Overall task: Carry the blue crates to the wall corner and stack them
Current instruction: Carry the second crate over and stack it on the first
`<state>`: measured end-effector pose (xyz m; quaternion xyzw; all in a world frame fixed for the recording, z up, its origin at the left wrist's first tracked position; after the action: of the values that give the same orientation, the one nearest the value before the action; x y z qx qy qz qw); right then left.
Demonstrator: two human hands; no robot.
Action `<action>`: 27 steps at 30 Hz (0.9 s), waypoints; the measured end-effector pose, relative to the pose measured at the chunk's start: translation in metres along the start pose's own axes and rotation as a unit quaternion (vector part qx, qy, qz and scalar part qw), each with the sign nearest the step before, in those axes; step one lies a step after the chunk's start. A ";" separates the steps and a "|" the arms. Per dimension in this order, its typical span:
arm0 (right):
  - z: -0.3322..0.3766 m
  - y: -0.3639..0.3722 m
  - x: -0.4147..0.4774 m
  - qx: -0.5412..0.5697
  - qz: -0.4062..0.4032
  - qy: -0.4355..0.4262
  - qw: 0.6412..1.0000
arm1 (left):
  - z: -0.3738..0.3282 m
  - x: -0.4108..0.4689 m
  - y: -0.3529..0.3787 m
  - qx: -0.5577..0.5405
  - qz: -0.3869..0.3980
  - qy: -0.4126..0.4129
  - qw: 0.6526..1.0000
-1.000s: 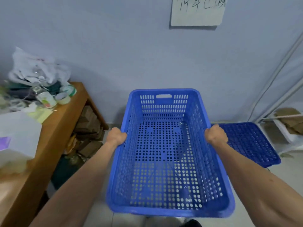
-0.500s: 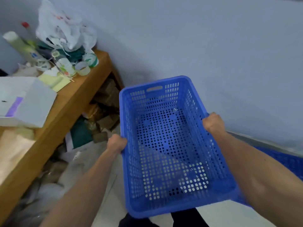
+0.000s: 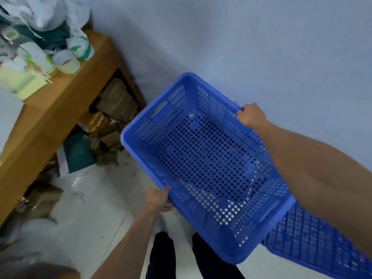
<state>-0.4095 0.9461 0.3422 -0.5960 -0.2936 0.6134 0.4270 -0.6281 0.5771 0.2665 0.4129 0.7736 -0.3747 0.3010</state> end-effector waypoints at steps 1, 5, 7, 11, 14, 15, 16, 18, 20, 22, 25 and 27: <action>0.005 0.002 0.009 -0.010 -0.001 -0.001 1.000 | 0.004 0.006 0.009 -0.012 0.008 -0.007 1.000; 0.023 0.012 0.042 -0.047 -0.020 -0.020 0.998 | 0.011 0.021 0.038 -0.054 0.024 -0.023 0.998; 0.032 0.017 0.059 -0.050 -0.033 -0.037 0.998 | 0.011 0.028 0.050 -0.072 0.022 -0.021 0.997; 0.047 0.021 0.089 -0.064 -0.054 -0.043 0.996 | 0.003 0.037 0.072 -0.097 0.026 0.000 0.995; 0.056 0.024 0.108 -0.072 -0.047 -0.046 0.995 | -0.003 0.039 0.089 -0.114 0.029 -0.003 0.993; 0.059 0.025 0.112 -0.070 -0.043 -0.048 0.996 | -0.005 0.039 0.094 -0.120 0.032 -0.003 0.992; 0.061 0.026 0.118 -0.068 -0.039 -0.050 0.996 | -0.006 0.039 0.101 -0.125 0.034 -0.003 0.992; 0.064 0.026 0.125 -0.067 -0.030 -0.060 0.996 | -0.006 0.039 0.112 -0.134 0.025 -0.004 0.991; 0.065 0.027 0.129 -0.056 -0.013 -0.068 0.996 | -0.004 0.037 0.114 -0.143 0.008 -0.002 0.990; 0.065 0.026 0.132 -0.023 -0.003 -0.076 0.997 | -0.002 0.035 0.113 -0.150 -0.001 0.002 0.989; 0.071 0.031 0.133 -0.001 0.007 -0.094 0.996 | -0.001 0.033 0.108 -0.151 -0.002 0.000 0.989; 0.072 0.033 0.137 -0.001 0.004 -0.096 0.995 | -0.005 0.033 0.111 -0.141 0.014 -0.002 0.990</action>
<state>-0.4759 1.0611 0.2559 -0.5356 -0.3316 0.6693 0.3940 -0.5489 0.6367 0.2072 0.3765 0.8122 -0.2581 0.3632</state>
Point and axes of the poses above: each hand's wrist, its own x-axis towards the middle knuckle, its own y-axis out of the palm, z = x × y, the point moved 4 cm from there along x, towards the middle knuckle, and after that the axes turned 13 degrees about y, right-handed, at the moved point
